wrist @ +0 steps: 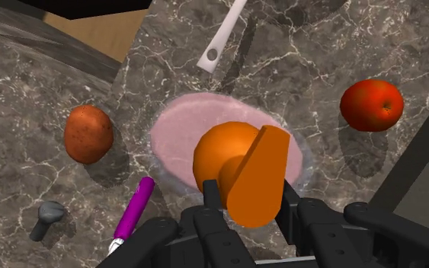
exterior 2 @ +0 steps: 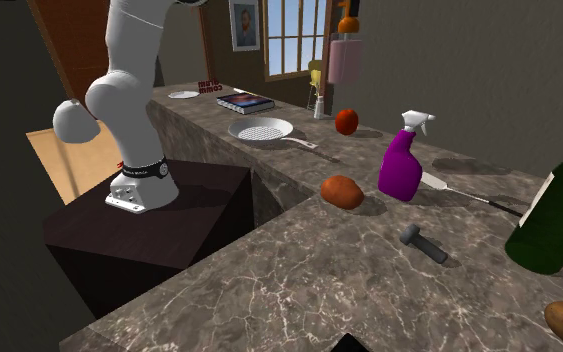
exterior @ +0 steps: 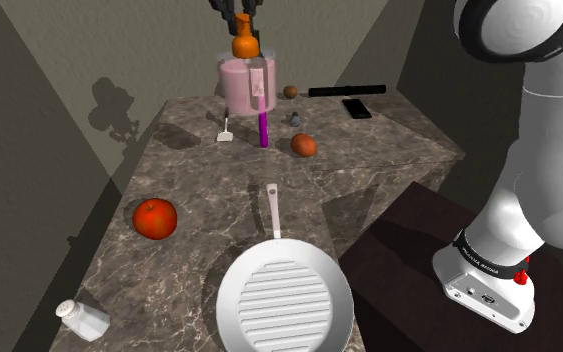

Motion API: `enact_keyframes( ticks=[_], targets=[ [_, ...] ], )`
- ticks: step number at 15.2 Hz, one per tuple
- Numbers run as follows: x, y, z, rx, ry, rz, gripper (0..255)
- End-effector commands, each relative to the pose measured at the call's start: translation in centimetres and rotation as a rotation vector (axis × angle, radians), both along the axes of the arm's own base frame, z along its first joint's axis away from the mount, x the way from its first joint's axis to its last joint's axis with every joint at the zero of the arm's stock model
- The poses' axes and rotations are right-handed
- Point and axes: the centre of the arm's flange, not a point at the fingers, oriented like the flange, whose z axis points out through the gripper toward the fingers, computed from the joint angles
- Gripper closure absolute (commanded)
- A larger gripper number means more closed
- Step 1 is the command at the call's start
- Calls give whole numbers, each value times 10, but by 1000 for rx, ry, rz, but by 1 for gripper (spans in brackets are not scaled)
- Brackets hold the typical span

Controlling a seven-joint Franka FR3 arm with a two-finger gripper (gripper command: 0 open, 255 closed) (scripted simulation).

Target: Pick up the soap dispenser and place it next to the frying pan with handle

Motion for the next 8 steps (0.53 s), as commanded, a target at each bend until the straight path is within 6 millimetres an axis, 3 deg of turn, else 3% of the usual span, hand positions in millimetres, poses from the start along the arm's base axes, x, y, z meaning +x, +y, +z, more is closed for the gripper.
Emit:
enact_keyframes(
  ticks=[1, 8],
  targets=[
    [0, 27, 0, 0, 0, -1, 255],
    [0, 27, -37, 0, 0, -1, 255]
  ],
)
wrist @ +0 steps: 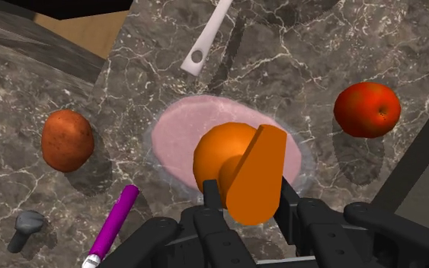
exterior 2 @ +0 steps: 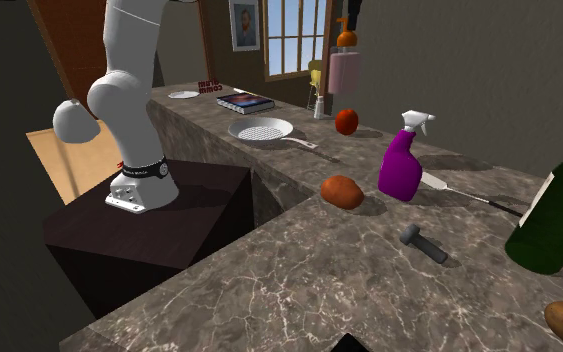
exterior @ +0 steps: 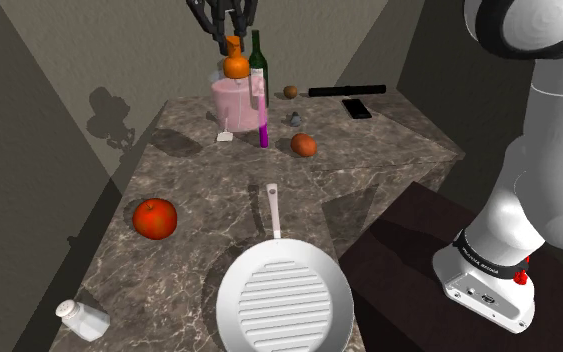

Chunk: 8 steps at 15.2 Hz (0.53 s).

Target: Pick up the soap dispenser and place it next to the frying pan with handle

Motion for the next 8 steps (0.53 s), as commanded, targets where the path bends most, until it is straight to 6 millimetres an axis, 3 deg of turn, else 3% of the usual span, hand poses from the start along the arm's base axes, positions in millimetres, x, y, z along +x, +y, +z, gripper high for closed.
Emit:
enact_keyframes(
  ticks=[1, 8],
  targets=[
    [0, 0, -10, 1, -1, 0, 255],
    [0, 0, -47, 1, -1, 0, 255]
  ],
)
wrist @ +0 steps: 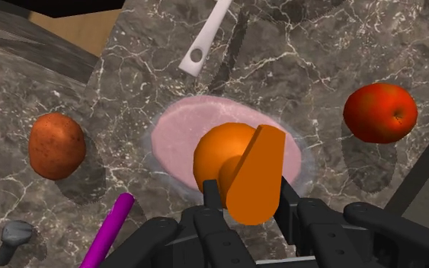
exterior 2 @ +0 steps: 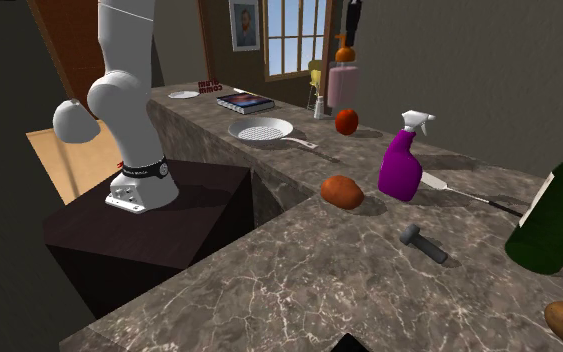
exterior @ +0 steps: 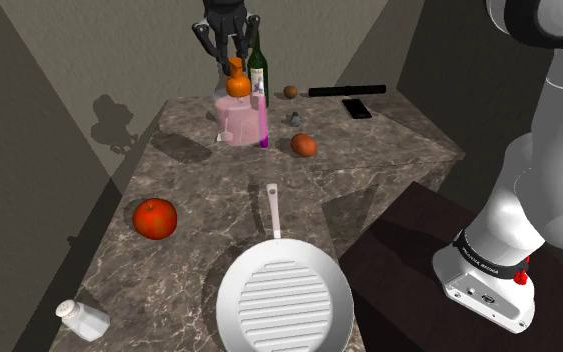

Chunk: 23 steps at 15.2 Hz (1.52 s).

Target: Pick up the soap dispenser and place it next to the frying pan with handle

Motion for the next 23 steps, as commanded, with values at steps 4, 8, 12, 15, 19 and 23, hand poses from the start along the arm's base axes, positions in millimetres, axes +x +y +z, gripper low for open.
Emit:
enact_keyframes(
  ticks=[4, 8, 12, 15, 19, 23],
  targets=[
    [0, 0, -28, 0, -1, 0, 255],
    [0, 0, -49, 0, -1, 0, 255],
    [0, 0, -70, 0, -1, 0, 255],
    [0, 0, -86, 0, -1, 0, 255],
    [0, 0, -107, 0, -1, 0, 255],
    [0, 0, -128, 0, -1, 0, 255]
  ],
)
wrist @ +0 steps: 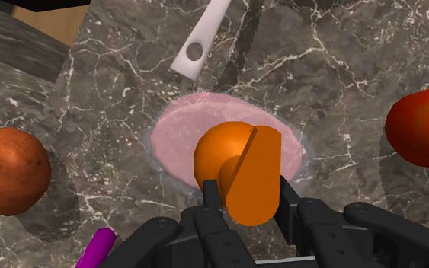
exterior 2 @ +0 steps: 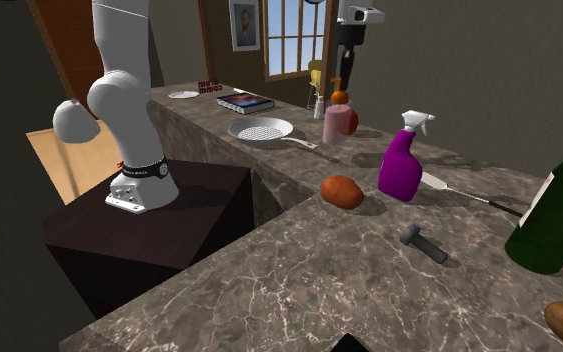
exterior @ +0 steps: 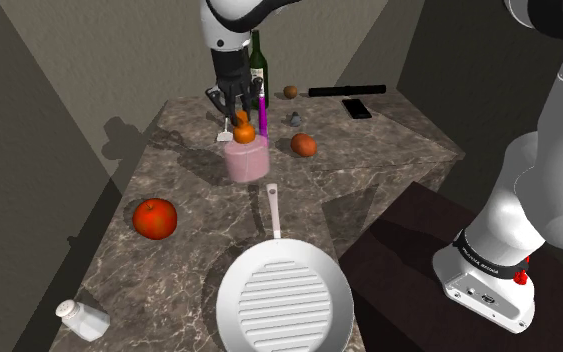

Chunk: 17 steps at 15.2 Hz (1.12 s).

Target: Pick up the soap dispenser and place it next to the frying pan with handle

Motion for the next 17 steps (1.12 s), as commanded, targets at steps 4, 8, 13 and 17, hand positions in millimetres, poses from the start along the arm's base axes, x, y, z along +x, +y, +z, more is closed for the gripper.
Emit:
enact_keyframes(
  ticks=[4, 8, 13, 17],
  targets=[
    [1, 0, -26, 0, -1, 0, 255],
    [1, 0, -47, 0, -1, 0, 255],
    [1, 0, -67, 0, -1, 0, 255],
    [1, 0, -67, 0, -1, 0, 255]
  ],
)
